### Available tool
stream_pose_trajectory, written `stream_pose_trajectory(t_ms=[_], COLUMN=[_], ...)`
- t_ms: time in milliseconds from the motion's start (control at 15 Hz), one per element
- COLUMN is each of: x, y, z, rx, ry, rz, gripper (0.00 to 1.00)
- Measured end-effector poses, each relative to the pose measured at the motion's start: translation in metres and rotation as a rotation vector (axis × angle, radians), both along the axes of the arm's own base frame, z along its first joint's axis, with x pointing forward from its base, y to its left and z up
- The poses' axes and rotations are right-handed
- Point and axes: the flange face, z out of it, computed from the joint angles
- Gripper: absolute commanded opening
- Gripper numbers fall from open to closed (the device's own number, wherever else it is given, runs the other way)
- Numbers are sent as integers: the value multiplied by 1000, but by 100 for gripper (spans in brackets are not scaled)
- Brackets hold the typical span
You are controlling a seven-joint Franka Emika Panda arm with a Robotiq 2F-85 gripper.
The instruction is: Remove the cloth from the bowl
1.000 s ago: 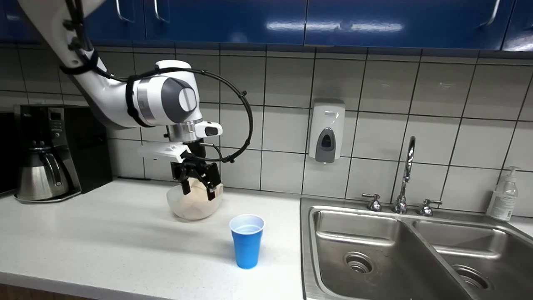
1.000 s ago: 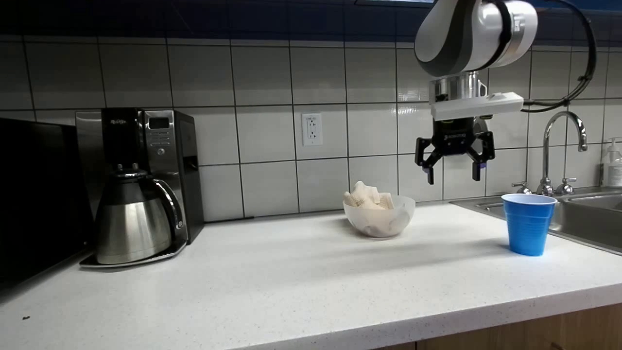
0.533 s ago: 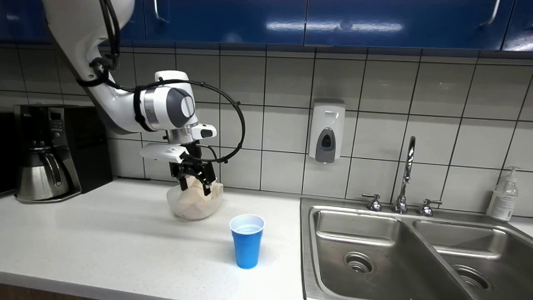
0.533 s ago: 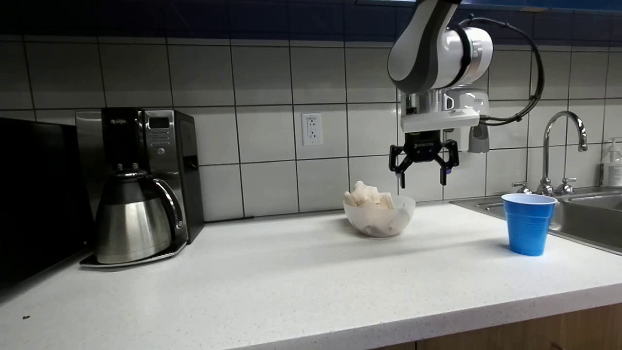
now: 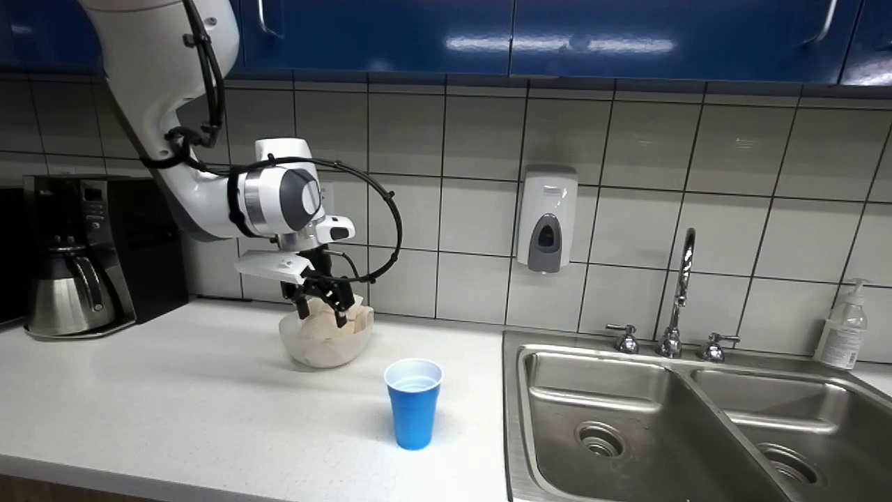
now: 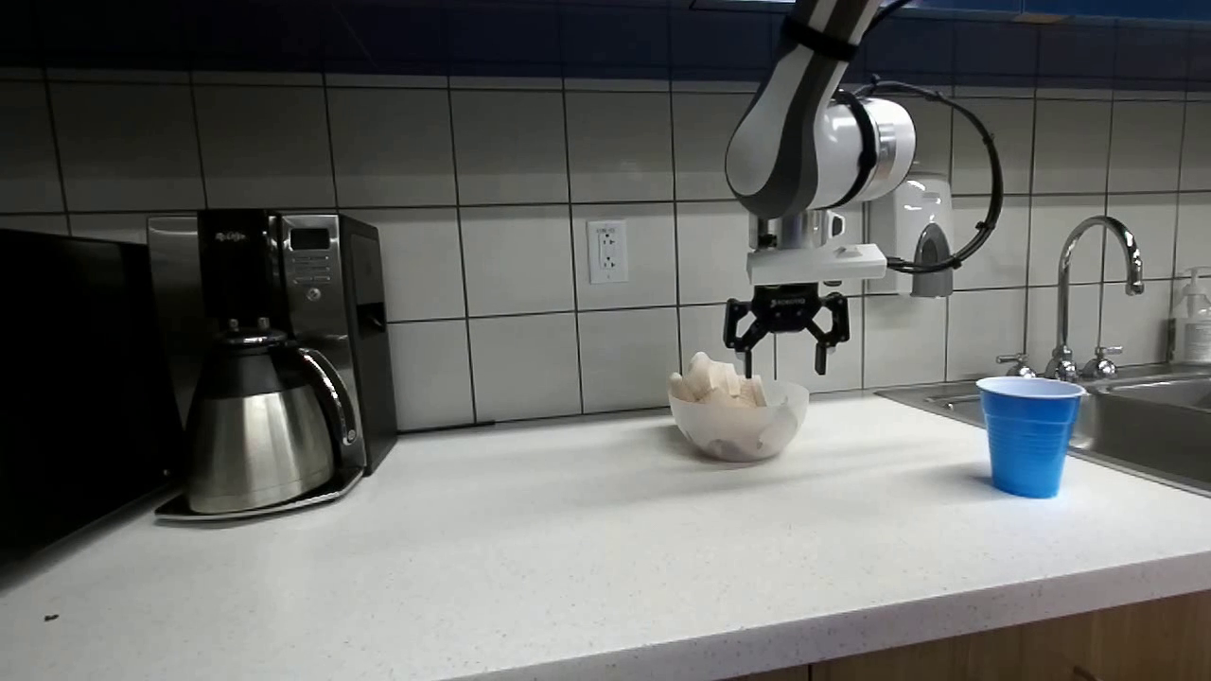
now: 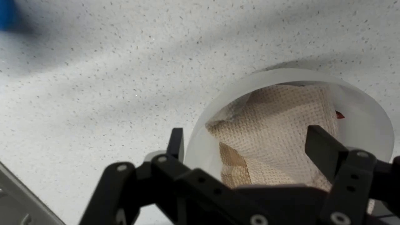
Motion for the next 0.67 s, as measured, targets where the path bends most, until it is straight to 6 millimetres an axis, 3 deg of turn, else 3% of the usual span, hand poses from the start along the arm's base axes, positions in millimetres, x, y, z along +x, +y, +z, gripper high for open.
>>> stream_pose_trajectory(t_ms=[667], x=[16], y=[14], z=[-26], rx=[13], ry=[-128], rz=[47], gripper=[100])
